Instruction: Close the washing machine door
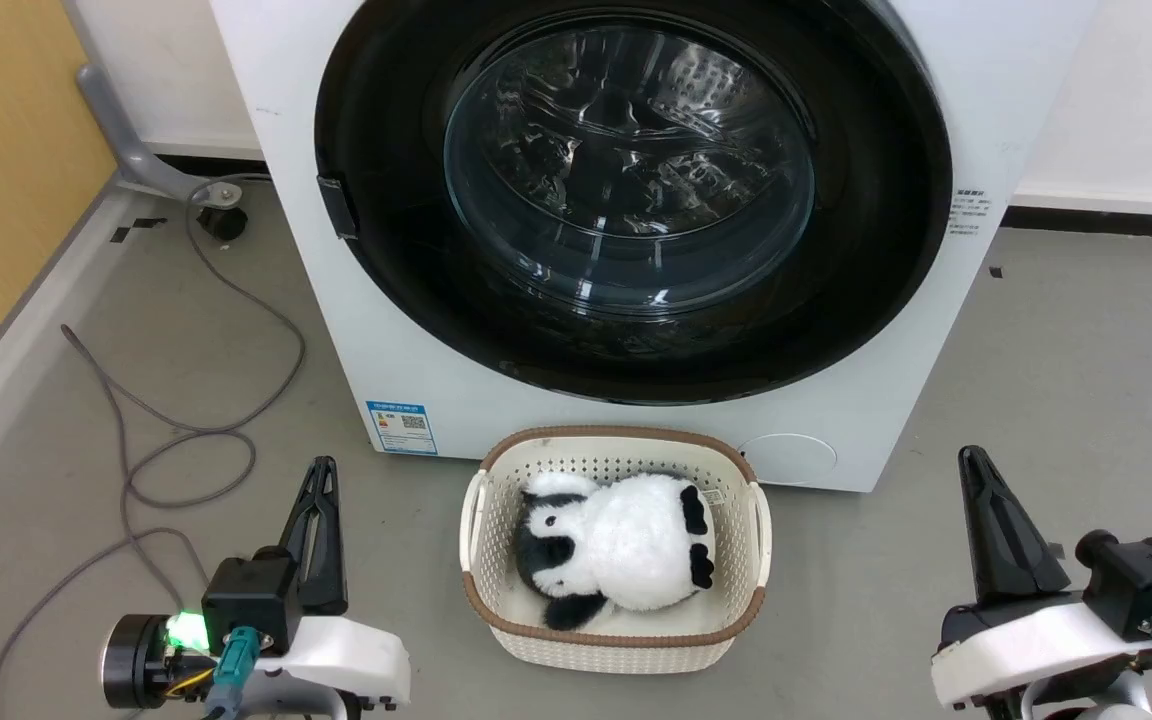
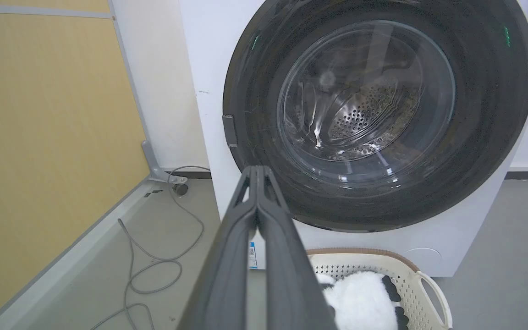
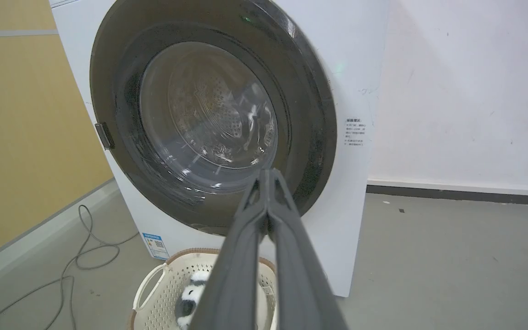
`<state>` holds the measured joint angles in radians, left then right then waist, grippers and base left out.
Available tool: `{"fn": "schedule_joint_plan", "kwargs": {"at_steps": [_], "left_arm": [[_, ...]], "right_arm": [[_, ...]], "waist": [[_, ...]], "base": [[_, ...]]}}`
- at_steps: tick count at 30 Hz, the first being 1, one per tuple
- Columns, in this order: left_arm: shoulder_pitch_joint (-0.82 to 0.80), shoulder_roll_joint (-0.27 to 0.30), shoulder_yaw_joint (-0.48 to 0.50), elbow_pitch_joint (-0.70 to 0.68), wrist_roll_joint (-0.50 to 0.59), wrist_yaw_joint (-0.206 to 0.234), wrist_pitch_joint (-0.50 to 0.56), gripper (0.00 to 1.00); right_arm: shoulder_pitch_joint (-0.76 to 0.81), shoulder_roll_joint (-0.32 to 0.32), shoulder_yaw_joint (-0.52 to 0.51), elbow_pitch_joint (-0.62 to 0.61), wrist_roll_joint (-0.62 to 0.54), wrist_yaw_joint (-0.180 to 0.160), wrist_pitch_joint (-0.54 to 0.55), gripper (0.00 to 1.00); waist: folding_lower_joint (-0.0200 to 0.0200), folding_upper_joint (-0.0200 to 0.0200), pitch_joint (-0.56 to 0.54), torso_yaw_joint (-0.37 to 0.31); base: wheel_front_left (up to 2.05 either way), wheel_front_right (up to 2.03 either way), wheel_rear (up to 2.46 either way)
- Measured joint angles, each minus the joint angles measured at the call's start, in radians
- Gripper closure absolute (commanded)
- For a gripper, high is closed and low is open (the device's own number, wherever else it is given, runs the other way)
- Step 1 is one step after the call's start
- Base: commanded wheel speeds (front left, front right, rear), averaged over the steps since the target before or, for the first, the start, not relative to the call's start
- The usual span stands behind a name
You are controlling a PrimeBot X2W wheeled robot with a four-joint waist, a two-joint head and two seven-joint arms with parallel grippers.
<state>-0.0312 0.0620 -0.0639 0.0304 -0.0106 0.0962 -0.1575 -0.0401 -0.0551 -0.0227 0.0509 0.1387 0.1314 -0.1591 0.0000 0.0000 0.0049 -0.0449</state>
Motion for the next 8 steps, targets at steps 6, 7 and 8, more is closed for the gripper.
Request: {"fn": "schedule_joint_plan", "kwargs": {"at_steps": [6, 7, 8], "left_arm": [[0.000, -0.001, 0.006, -0.002, 0.000, -0.008, 0.012, 1.00], [0.000, -0.002, 0.007, -0.003, 0.000, -0.009, 0.016, 1.00], [0.000, -0.002, 0.007, -0.003, 0.000, -0.010, 0.017, 1.00]], "right_arm": [[0.001, 0.000, 0.002, -0.004, -0.010, 0.000, 0.013, 1.00], [0.001, 0.000, 0.002, -0.004, -0.012, 0.000, 0.017, 1.00], [0.001, 0.000, 0.002, -0.004, -0.015, 0.000, 0.017, 1.00]], "waist": [[0.0000, 0.0000, 0.000, 0.004], [0.0000, 0.0000, 0.000, 0.004], [0.0000, 0.0000, 0.000, 0.005]], "base": [[0.00, 0.00, 0.00], [0.00, 0.00, 0.00], [0.00, 0.00, 0.00]]}}
